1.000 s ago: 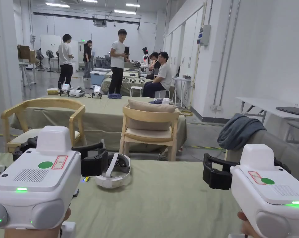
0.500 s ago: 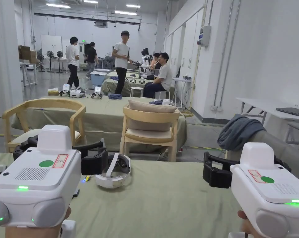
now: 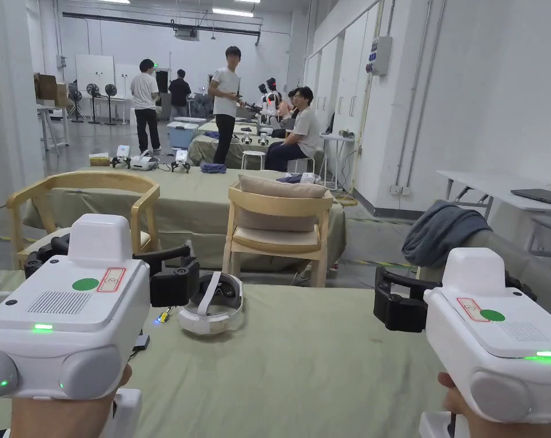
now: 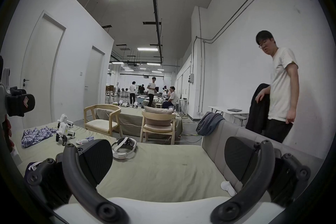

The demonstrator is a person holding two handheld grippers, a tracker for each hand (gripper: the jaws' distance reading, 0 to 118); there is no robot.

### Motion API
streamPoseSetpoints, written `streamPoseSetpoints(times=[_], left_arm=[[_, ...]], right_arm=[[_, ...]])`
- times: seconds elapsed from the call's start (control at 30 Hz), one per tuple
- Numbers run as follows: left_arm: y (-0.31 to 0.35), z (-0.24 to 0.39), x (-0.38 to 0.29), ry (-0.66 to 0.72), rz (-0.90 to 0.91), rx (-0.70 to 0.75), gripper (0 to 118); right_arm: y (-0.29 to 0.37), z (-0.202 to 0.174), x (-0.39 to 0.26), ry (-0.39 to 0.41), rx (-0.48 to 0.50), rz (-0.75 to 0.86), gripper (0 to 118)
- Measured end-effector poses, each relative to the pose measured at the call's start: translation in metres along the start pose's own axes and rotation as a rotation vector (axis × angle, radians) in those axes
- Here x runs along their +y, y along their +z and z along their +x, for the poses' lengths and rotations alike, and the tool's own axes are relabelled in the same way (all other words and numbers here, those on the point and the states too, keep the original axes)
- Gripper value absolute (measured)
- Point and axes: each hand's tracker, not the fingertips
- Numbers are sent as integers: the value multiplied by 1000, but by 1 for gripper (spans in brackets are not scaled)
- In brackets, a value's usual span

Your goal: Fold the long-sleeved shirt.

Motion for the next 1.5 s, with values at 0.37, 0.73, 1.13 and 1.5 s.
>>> streamPoseSetpoints(times=[0.37, 0.73, 1.13, 1.5], left_arm=[[-2, -1, -1, 6, -5, 0, 111], [-4, -2, -1, 1, -2, -5, 111], [-3, -3, -1, 6, -5, -5, 111], [-4, -3, -2, 10, -9, -7, 111]], right_arm=[[-5, 2, -3, 7, -2, 2, 118], [-5, 4, -7, 0, 0, -3, 118], [-4, 5, -6, 8, -9, 5, 118], [-3, 7, -6, 4, -7, 4, 118]])
